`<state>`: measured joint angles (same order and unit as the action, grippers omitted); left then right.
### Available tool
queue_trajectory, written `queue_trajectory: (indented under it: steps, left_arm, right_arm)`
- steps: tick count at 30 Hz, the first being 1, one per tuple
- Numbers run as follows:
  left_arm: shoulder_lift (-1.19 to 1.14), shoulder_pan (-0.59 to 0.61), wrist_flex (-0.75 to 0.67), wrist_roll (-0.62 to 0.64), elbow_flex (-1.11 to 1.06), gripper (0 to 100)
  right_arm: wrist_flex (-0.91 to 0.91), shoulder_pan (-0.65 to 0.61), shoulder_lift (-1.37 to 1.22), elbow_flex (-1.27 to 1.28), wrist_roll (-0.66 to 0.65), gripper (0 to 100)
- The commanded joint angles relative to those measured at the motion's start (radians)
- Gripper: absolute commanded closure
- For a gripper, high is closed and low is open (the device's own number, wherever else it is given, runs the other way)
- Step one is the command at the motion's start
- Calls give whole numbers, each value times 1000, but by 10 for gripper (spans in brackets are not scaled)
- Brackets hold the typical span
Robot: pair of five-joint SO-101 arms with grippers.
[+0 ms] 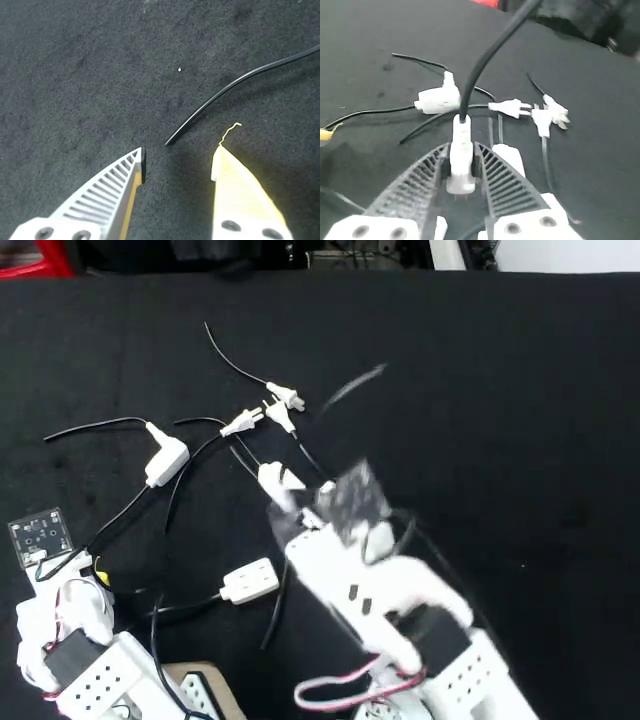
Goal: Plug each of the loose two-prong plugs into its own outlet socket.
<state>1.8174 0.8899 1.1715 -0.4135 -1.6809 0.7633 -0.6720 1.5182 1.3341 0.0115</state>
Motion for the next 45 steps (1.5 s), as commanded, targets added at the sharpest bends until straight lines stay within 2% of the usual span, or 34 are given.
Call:
queue_trajectory:
  steps: [1,3,5,8,11,13,15,18,21,25,27,32,36,43,45]
  left_arm:
    - [6,12,5,-6,-18,777]
    - [6,12,5,-6,-18,777]
    - [6,12,3,-6,-18,777]
    - [6,10,2,-6,-18,777]
    - [6,8,3,-6,-18,777]
    - [6,10,3,-6,-18,777]
    - [6,10,3,-6,-18,777]
    - [6,10,3,-6,-18,777]
    - [6,12,5,-6,-18,777]
    - [6,12,3,-6,-18,777]
    - [6,10,0,-6,-18,777]
    - [6,4,-5,-3,-18,777]
    - [6,-73,0,-3,-18,777]
    - [8,-202,-21,0,41,777]
    - [8,-208,-46,54,124,777]
  right_arm:
    - [-107,-34,280,262,14,985]
    - [-97,-31,364,360,18,984]
    - [52,-40,404,325,18,983]
    - [112,-100,430,348,18,986]
    - [115,-160,421,346,25,986]
    - [103,-190,407,346,91,986]
    - [81,-193,390,348,150,986]
    - [43,-193,363,349,164,986]
    - [-12,-172,317,352,187,986]
    - [-132,-155,219,358,402,985]
    - [-222,-152,163,361,468,985]
    - [-486,-68,31,361,470,985]
    - [-695,-75,-77,352,476,986]
    - [-769,-132,-361,113,542,986]
    - [-769,-160,-481,36,545,986]
